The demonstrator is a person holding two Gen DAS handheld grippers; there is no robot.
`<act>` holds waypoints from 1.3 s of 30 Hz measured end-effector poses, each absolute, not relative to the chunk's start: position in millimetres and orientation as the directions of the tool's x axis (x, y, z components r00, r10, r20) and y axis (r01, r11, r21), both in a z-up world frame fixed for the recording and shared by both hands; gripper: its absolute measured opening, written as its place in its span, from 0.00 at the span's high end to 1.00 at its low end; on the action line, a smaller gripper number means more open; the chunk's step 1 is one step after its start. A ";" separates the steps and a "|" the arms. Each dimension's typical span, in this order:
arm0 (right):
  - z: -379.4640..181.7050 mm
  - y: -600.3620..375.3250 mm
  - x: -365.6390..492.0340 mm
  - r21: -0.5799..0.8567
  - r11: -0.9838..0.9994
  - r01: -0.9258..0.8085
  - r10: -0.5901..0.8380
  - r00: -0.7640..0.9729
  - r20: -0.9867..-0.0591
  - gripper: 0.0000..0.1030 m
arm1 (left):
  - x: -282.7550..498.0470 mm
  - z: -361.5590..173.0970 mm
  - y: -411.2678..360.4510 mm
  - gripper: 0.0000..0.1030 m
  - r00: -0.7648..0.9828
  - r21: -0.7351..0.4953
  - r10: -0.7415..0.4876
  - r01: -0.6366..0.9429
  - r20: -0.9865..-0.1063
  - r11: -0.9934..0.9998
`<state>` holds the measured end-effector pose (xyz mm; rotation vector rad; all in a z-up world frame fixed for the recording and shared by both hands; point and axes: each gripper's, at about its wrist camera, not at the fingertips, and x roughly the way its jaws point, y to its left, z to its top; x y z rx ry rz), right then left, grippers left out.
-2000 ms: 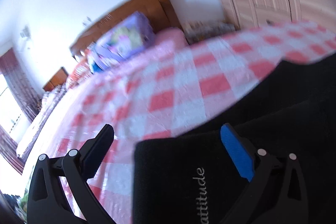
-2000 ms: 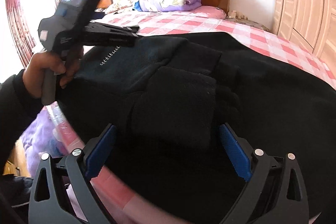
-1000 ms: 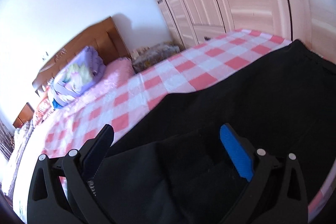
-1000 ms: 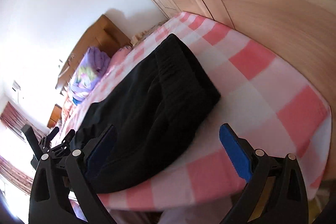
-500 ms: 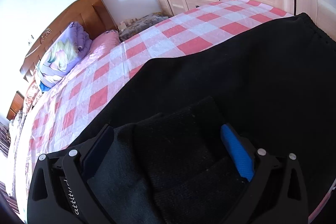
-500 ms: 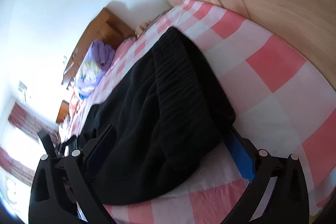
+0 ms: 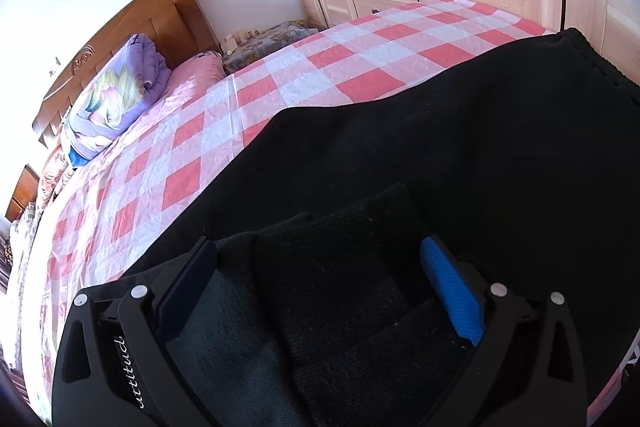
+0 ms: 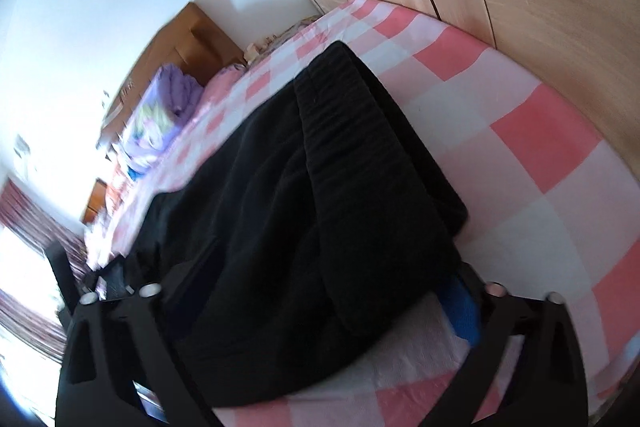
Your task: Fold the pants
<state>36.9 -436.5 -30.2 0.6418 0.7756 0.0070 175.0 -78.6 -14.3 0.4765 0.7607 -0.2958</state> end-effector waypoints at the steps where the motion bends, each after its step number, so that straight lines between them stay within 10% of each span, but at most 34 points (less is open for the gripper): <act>1: -32.8 -442.9 29.8 0.570 0.790 0.227 0.251 0.728 -0.638 0.35 | 175.3 -14.3 -78.5 0.01 0.691 0.304 -0.086 0.423 -0.718 0.854; 9: -24.4 -439.0 9.0 0.551 0.822 0.143 0.204 0.830 -0.520 0.61 | 151.1 30.4 -125.6 0.02 0.686 0.287 -0.192 0.519 -0.702 0.805; 17: -6.8 -364.3 -4.7 0.148 0.965 0.214 -0.126 0.883 -0.452 0.63 | 148.3 83.6 -279.3 0.02 0.346 0.044 -0.403 0.802 -0.847 0.595; 24: -13.9 -359.8 -1.8 0.086 0.960 0.267 -0.205 0.877 -0.435 0.63 | 161.0 70.6 -398.1 0.02 0.223 0.097 -0.169 0.832 -0.960 0.545; 32: -15.3 -354.2 -7.0 0.048 0.960 0.278 -0.232 0.876 -0.422 0.62 | 153.6 -10.7 -454.7 0.02 0.406 0.476 0.257 0.808 -0.877 0.348; 35: -16.0 -358.4 -9.0 0.085 0.959 0.271 -0.204 0.867 -0.455 0.56 | 157.1 -27.2 -446.2 0.23 0.420 0.505 0.309 0.815 -0.853 0.285; 37: -17.1 -356.6 -14.1 0.117 0.968 0.221 -0.139 0.867 -0.479 0.15 | 162.5 -26.4 -439.0 0.38 0.396 0.475 0.289 0.827 -0.872 0.301; 39: -19.2 -354.7 -24.8 0.145 0.968 0.207 -0.112 0.866 -0.488 0.08 | 165.7 -16.8 -432.6 0.56 0.383 0.448 0.247 0.835 -0.890 0.319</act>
